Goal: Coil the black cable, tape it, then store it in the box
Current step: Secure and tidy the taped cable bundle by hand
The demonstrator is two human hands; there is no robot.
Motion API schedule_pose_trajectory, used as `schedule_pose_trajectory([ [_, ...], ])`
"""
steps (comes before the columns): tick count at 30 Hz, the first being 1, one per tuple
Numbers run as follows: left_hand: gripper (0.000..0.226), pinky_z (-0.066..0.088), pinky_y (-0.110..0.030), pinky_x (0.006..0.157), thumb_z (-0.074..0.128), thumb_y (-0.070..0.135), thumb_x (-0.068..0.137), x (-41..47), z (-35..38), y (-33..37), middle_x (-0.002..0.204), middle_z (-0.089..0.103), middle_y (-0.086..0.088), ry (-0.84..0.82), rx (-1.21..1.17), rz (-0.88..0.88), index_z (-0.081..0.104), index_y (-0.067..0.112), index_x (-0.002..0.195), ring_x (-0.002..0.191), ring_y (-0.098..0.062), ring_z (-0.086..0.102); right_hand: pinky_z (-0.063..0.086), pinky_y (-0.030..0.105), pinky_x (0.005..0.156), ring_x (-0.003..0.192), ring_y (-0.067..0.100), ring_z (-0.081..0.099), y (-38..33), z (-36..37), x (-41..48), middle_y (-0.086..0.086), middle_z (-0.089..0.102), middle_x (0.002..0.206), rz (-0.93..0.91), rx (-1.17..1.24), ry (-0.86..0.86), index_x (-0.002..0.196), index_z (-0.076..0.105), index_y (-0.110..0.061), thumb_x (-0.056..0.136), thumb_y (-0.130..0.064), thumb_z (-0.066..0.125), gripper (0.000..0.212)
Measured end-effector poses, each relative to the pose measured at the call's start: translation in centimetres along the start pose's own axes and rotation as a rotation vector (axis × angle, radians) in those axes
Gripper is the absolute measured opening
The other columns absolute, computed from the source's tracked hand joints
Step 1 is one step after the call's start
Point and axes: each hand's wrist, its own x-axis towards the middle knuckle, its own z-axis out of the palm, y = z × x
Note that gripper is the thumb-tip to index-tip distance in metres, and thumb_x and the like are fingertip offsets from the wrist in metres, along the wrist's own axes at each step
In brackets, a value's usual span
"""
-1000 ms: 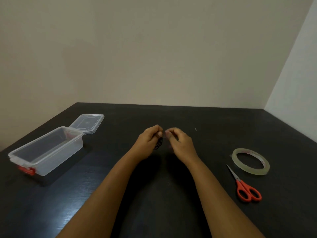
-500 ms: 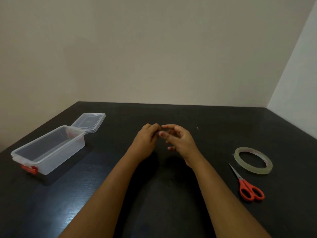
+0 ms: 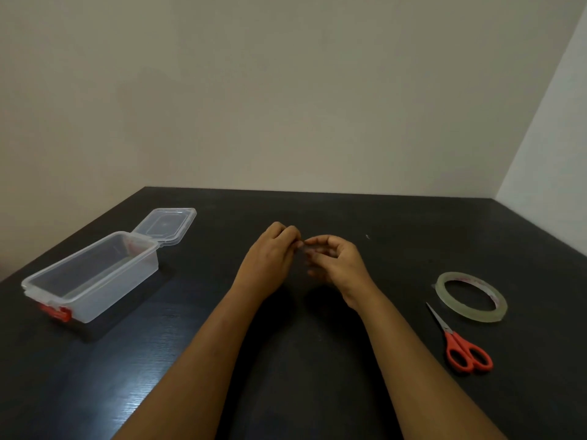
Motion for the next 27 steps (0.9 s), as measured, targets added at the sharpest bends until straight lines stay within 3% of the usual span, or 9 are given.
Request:
schedule_pose_trajectory([
  [6, 0.006, 0.04, -0.02, 0.071, 0.045, 0.022, 0.096, 0.2, 0.2, -0.1, 0.095, 0.046, 0.006, -0.099, -0.104, -0.052, 0.051, 0.022, 0.095, 0.078, -0.008, 0.046, 0.059, 0.03, 0.075, 0.091, 0.012, 0.065, 0.1, -0.5, 0.2, -0.002, 0.068, 0.094, -0.092, -0.203, 0.059, 0.095, 0.07, -0.019, 0.09, -0.015, 0.063, 0.01],
  [10, 0.012, 0.046, -0.026, 0.069, 0.044, 0.021, 0.097, 0.3, 0.3, 0.0, 0.089, 0.055, -0.001, -0.155, -0.435, -0.214, 0.054, 0.018, 0.091, 0.079, -0.013, 0.053, 0.058, 0.027, 0.071, 0.087, 0.011, 0.064, 0.1, -0.4, 0.2, -0.005, 0.067, 0.091, -0.135, -0.235, 0.086, 0.092, 0.069, -0.021, 0.09, -0.017, 0.063, 0.007],
  [14, 0.014, 0.051, -0.029, 0.077, 0.042, 0.021, 0.098, 0.2, 0.2, 0.5, 0.1, 0.058, -0.001, -0.18, -0.682, -0.374, 0.056, 0.017, 0.099, 0.091, -0.017, 0.057, 0.057, 0.025, 0.067, 0.088, 0.012, 0.063, 0.1, -0.4, 0.3, -0.002, 0.065, 0.093, -0.178, -0.216, 0.111, 0.089, 0.065, -0.021, 0.093, -0.018, 0.059, 0.008],
  [20, 0.014, 0.051, -0.038, 0.084, 0.041, 0.013, 0.098, 0.3, 0.1, 1.0, 0.101, 0.054, 0.0, -0.173, -0.92, -0.493, 0.052, 0.017, 0.105, 0.09, -0.017, 0.055, 0.058, 0.03, 0.079, 0.096, 0.014, 0.064, 0.3, -0.5, 0.5, 0.003, 0.062, 0.105, -0.236, -0.25, 0.034, 0.089, 0.065, -0.02, 0.092, -0.019, 0.06, 0.006],
  [24, 0.012, 0.051, -0.035, 0.077, 0.04, 0.013, 0.099, 0.2, 0.2, 1.0, 0.097, 0.054, -0.004, -0.164, -0.963, -0.468, 0.051, 0.016, 0.102, 0.084, -0.02, 0.054, 0.05, 0.011, 0.078, 0.092, 0.004, 0.061, 0.3, -0.1, 0.4, -0.005, 0.056, 0.104, -0.326, -0.498, -0.002, 0.086, 0.066, -0.016, 0.087, -0.018, 0.068, 0.002],
  [27, 0.01, 0.051, -0.032, 0.073, 0.039, 0.013, 0.1, 0.2, 0.3, 1.3, 0.096, 0.053, -0.004, -0.172, -0.956, -0.442, 0.048, 0.016, 0.101, 0.082, -0.018, 0.053, 0.05, 0.01, 0.071, 0.083, 0.002, 0.063, 0.5, -0.1, 0.5, -0.003, 0.062, 0.094, -0.379, -0.565, 0.094, 0.083, 0.065, -0.016, 0.085, -0.018, 0.07, 0.005],
])
